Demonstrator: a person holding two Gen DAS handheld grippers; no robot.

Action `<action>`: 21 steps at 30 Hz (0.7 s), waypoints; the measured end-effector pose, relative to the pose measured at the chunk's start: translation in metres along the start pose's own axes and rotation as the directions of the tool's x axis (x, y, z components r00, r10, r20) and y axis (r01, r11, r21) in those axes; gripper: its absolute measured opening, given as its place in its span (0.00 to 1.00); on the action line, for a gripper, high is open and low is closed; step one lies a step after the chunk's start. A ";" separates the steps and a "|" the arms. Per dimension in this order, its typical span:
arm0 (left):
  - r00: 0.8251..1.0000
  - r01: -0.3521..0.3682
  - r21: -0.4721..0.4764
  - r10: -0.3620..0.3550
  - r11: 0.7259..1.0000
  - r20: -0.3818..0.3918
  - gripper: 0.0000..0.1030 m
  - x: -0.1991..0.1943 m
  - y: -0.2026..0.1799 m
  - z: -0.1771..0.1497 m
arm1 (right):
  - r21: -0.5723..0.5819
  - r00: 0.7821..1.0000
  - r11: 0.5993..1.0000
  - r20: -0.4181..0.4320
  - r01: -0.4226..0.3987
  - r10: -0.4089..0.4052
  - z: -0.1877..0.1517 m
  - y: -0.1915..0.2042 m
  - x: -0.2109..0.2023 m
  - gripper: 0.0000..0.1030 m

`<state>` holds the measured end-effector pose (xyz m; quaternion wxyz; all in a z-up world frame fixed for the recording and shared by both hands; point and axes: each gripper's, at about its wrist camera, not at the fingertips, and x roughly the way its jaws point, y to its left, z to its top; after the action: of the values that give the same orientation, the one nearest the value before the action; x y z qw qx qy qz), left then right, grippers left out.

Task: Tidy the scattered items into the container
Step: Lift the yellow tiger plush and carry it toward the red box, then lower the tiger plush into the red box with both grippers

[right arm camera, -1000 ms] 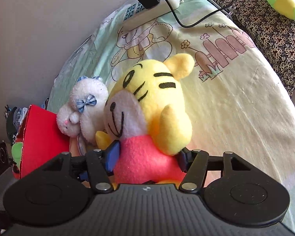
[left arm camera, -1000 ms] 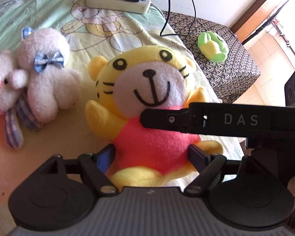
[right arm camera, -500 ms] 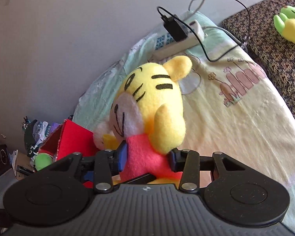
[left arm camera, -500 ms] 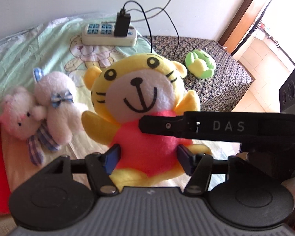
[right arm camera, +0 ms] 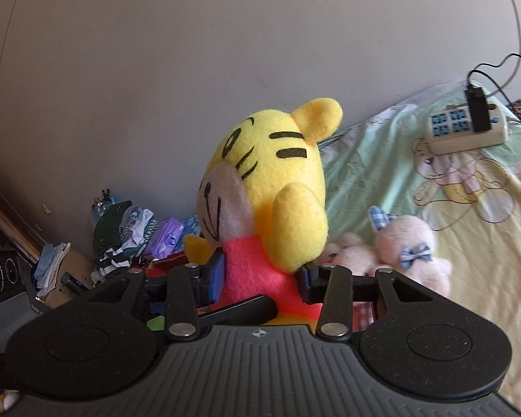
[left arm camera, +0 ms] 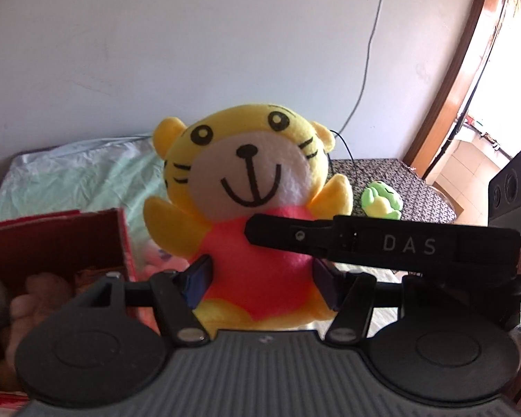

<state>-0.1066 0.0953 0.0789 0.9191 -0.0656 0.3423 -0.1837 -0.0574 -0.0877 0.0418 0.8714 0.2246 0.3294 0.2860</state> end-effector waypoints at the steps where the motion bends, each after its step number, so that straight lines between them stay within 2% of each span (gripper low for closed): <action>1: 1.000 -0.010 -0.012 0.010 1.000 0.005 0.61 -0.007 0.011 0.000 | -0.016 1.000 1.000 -0.006 -0.008 0.007 -0.003 0.009 0.010 0.43; 7: 0.997 -0.072 -0.065 0.071 0.995 -0.009 0.61 -0.030 0.075 -0.012 | -0.040 0.997 0.999 -0.066 -0.027 0.025 -0.023 0.048 0.063 0.43; 12: 0.994 -0.095 -0.104 0.089 0.990 -0.061 0.61 -0.031 0.115 -0.020 | -0.049 0.992 0.999 -0.129 -0.004 -0.003 -0.040 0.068 0.093 0.43; 17: 0.989 -0.105 -0.105 0.092 0.989 -0.116 0.60 -0.027 0.135 -0.029 | -0.097 0.976 0.993 -0.202 0.064 -0.082 -0.052 0.082 0.114 0.43; 21: 0.987 -0.078 -0.126 0.059 0.989 -0.150 0.59 -0.018 0.149 -0.036 | -0.108 0.958 0.987 -0.246 0.121 -0.144 -0.057 0.082 0.126 0.43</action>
<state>-0.0993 0.2398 0.0259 0.8910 -0.1004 0.4222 -0.1335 -0.0486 0.0660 -0.0055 0.8488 0.1231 0.4386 0.2681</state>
